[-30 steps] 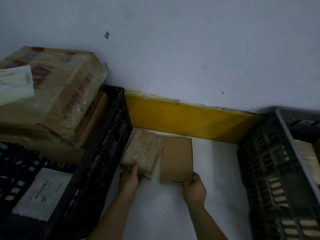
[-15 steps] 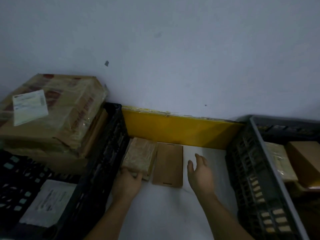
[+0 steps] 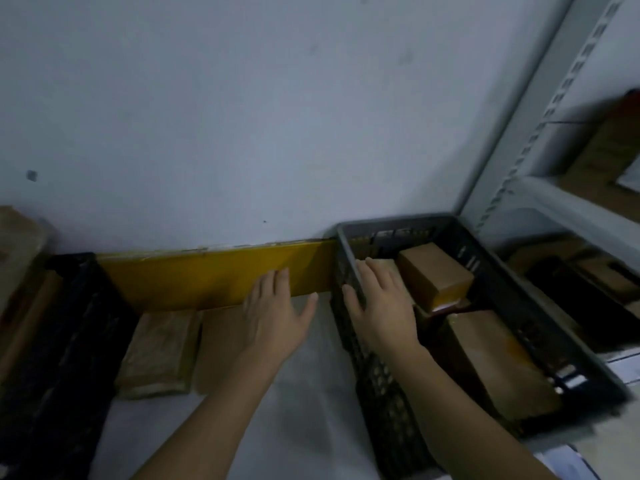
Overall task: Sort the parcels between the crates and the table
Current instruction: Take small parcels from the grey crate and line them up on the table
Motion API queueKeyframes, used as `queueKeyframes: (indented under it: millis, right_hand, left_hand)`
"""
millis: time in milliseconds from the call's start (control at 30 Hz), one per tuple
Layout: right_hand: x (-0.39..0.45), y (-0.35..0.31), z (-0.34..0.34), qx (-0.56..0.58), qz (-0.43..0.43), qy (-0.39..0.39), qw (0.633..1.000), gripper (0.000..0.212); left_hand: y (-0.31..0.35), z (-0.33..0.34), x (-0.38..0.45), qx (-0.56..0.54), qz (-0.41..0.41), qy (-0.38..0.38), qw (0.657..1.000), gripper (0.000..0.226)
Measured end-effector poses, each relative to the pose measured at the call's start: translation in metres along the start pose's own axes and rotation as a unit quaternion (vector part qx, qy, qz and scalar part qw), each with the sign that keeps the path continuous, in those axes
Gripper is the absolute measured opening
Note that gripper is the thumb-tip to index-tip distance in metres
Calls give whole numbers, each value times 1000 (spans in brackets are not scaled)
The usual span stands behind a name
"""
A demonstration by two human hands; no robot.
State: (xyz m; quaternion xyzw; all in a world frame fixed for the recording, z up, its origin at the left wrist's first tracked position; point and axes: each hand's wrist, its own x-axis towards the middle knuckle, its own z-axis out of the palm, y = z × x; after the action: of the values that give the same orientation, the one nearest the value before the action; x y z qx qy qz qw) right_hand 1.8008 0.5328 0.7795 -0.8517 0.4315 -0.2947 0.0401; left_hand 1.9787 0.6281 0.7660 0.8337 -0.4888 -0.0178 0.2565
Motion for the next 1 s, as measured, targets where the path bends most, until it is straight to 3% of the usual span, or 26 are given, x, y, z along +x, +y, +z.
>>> queueKeyframes:
  millis: [167, 300, 400, 533, 667, 767, 833, 900, 1000]
  right_hand:
    - [1, 91, -41, -42, 25, -1, 999, 51]
    - [1, 169, -60, -113, 70, -103, 986, 59]
    - [2, 231, -64, -127, 55, -192, 972, 70]
    - [7, 299, -56, -148, 18, -324, 934, 96]
    - [6, 318, -41, -135, -7, -394, 909, 91]
    - [6, 319, -27, -101, 10, -379, 920, 87]
    - [10, 319, -21, -43, 65, -291, 953, 78]
    - [21, 317, -18, -6, 87, -218, 972, 84]
    - [39, 313, -6, 16, 83, -250, 965, 102]
  left_hand:
    - [85, 19, 5, -29, 69, -19, 997, 84]
    - [139, 43, 3, -13, 113, -13, 993, 75]
    - [174, 65, -1, -3, 119, -32, 992, 73]
    - [211, 93, -9, -16, 92, -94, 991, 73]
    - [237, 115, -16, -34, 45, -163, 985, 70]
    - [243, 136, -18, -53, 4, -203, 978, 62]
    - [244, 153, -24, -68, -33, -243, 967, 61]
    - [248, 169, -32, -105, -74, -278, 952, 59]
    - [253, 188, -35, -207, -157, -328, 908, 37]
